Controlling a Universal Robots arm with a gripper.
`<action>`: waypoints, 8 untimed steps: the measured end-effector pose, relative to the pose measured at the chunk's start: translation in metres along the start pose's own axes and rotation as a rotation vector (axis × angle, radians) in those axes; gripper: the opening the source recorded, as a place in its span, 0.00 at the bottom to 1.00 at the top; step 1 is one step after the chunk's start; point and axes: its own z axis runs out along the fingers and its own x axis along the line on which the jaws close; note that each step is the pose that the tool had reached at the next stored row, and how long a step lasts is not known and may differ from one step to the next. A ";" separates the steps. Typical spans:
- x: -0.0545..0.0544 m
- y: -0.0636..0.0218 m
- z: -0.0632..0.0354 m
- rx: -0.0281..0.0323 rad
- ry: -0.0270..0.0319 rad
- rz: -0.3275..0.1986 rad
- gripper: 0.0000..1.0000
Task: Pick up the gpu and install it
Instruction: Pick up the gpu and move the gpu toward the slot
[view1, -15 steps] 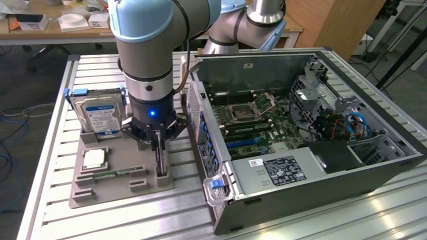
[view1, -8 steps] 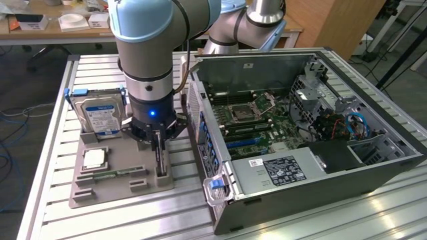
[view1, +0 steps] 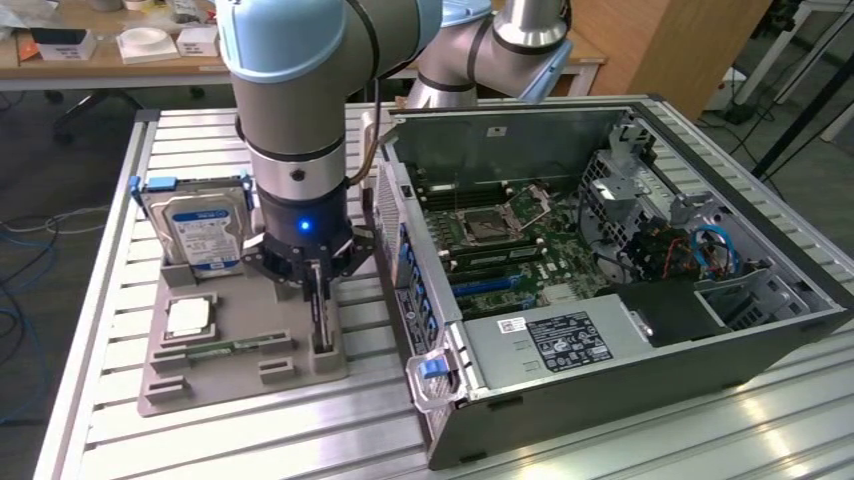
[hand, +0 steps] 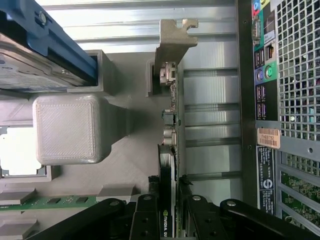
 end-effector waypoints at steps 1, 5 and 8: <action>0.000 0.0001 -0.0024 0.0002 0.0001 0.000 0.26; 0.000 0.0007 -0.0121 0.0004 0.0001 0.000 0.26; 0.000 0.0012 -0.0231 0.0004 0.0000 0.000 0.26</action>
